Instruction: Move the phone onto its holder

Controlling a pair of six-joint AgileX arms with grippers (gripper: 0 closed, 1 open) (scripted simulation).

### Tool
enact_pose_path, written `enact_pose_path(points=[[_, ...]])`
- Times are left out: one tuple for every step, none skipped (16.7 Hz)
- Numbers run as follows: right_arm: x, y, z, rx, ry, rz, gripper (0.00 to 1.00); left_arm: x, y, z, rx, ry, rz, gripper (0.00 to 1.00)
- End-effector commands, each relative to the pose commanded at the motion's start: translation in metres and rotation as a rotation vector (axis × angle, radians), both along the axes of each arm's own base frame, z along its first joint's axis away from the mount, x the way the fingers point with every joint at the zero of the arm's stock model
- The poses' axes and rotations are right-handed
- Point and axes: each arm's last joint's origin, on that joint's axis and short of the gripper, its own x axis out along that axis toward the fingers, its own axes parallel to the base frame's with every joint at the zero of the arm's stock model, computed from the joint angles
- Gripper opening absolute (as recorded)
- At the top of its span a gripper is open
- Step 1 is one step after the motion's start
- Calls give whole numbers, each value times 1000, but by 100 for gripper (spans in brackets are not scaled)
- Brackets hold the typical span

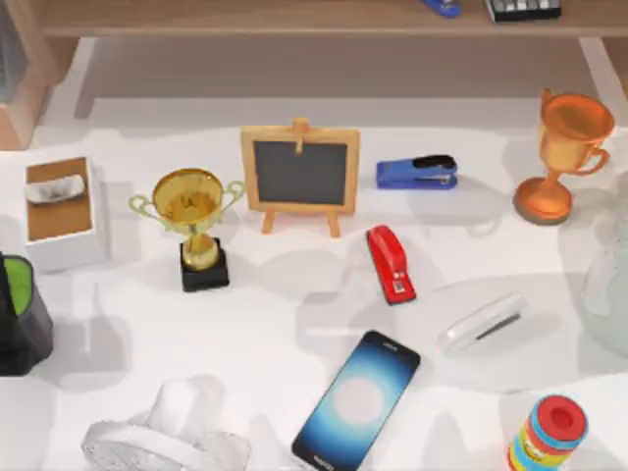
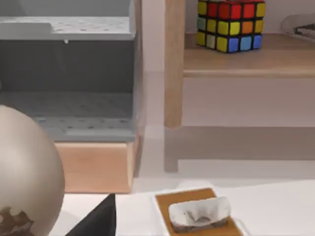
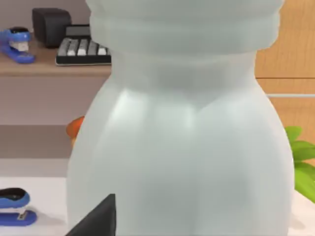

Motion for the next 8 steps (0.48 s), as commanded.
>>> enact_pose_path(points=[[0, 0, 0, 0, 0, 0, 100, 0, 0, 0, 0, 0, 0, 100], [0, 0, 0, 0, 0, 0, 100, 0, 0, 0, 0, 0, 0, 100], [0, 0, 2, 2, 1, 3, 100, 0, 0, 0, 0, 0, 0, 100], [0, 1, 7, 6, 4, 9, 100, 0, 0, 0, 0, 0, 0, 100], [-1, 2, 13, 14, 10, 16, 100, 0, 0, 0, 0, 0, 0, 100], [-1, 3, 22, 24, 17, 26, 100, 0, 0, 0, 0, 0, 0, 100], [-1, 4, 33, 39, 27, 36, 100, 0, 0, 0, 0, 0, 0, 100], [0, 6, 47, 57, 40, 48, 100, 0, 0, 0, 0, 0, 0, 100]])
